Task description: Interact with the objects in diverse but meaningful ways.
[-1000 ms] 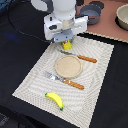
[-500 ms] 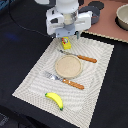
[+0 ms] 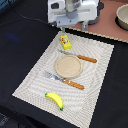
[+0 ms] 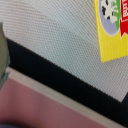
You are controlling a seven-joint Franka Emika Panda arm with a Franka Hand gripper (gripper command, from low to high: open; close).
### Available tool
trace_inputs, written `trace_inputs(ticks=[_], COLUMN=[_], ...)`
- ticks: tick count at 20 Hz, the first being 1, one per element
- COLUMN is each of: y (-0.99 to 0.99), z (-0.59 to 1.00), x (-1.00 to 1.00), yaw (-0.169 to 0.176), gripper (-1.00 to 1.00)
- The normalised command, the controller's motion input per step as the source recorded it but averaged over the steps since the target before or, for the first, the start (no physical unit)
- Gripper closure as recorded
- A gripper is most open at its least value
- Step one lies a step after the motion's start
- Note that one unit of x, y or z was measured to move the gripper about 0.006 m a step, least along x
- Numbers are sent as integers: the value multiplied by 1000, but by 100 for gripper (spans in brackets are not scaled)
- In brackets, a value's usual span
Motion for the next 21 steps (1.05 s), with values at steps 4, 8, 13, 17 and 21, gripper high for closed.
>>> trace_inputs(ticks=[4, 8, 13, 17, 21], y=[78, 161, 213, 338, 441], z=[126, 33, 30, -29, -140], x=[226, 293, 294, 49, -63], yaw=[-45, -59, -27, 7, 56], gripper=[-100, -100, -100, -100, -100])
